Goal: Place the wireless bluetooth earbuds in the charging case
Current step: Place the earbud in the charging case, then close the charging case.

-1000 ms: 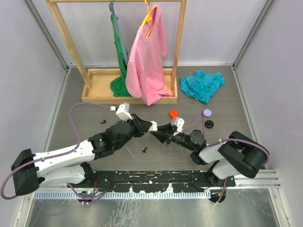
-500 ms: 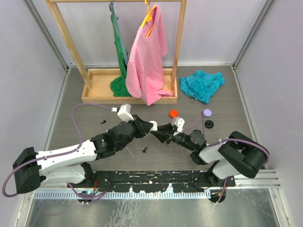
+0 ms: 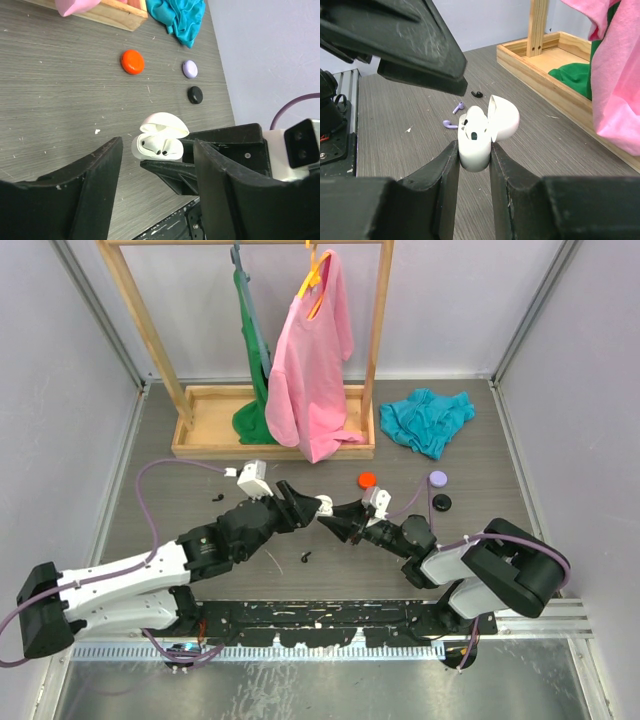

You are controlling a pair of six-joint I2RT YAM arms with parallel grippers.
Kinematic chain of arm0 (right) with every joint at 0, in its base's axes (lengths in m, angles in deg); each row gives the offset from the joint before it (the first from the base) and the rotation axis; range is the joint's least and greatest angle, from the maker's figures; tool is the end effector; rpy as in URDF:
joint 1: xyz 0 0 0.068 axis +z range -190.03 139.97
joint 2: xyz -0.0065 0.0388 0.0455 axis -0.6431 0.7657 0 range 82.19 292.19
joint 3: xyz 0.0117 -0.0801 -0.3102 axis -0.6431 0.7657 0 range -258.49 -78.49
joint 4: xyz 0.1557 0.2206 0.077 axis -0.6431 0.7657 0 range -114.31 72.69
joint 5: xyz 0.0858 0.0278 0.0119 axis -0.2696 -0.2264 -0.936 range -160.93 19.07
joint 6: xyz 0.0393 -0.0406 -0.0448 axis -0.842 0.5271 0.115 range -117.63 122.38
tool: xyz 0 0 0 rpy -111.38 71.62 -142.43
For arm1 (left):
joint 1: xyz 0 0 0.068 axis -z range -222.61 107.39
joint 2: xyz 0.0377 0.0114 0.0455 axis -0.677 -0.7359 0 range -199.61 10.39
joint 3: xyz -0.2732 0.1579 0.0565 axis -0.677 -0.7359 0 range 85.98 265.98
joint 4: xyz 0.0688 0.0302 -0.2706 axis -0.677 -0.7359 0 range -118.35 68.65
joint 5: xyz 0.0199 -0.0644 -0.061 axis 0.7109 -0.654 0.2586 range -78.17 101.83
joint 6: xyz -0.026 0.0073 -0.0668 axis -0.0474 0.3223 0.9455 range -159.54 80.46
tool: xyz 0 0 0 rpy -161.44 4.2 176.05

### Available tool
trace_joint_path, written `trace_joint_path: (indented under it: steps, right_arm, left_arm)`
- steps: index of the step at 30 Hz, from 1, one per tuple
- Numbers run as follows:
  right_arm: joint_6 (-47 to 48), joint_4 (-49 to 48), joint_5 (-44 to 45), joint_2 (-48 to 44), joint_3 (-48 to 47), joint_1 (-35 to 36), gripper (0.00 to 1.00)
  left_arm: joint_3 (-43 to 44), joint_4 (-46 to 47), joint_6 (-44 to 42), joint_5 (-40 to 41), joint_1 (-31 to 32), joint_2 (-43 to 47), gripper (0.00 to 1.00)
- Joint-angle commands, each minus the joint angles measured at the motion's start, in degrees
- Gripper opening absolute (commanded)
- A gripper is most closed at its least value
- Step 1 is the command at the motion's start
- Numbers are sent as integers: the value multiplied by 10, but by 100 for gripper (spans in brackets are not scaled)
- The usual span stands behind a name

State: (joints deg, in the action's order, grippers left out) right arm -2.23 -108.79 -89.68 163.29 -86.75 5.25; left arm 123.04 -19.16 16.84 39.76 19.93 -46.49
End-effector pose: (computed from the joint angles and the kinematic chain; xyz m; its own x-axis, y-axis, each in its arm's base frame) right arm 0.1518 0.1804 0.2132 0.0697 0.1785 -0.9815 -0.9028 0.4298 0.0141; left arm 0.1354 -0.2000 0.3038 -0.5589 -0.5203 -0.6458 0.2039 0.6686 -0.7151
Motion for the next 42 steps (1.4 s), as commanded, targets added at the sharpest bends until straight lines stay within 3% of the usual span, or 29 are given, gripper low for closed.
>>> trace_joint_path:
  steps: [1,8,18,22,26,34,42]
  right_arm:
    - [5,-48,-8,-20,-6,4,17]
    - [4,-13,-43,-41,-22,4,17]
    - [12,92,-87,-108,-53,4,17]
    - [9,126,-109,-119,-70,4,17]
    - [4,135,-121,-130,-78,4,18]
    - [11,193,-136,-149,-99,4,18]
    - [-2,226,-139,-149,-108,-2,18]
  left_arm:
    - [19,-18,-66,12,-1,50,64]
    - [63,-81,-164,-137,-56,95,77]
    - [95,-90,-191,-428,-188,58,80]
    - [95,-58,-184,-503,-220,33,81]
    - [102,-42,-179,-544,-235,-4,81]
    - [77,82,-114,-645,-241,-51,77]
    - [70,116,-91,-686,-242,-38,70]
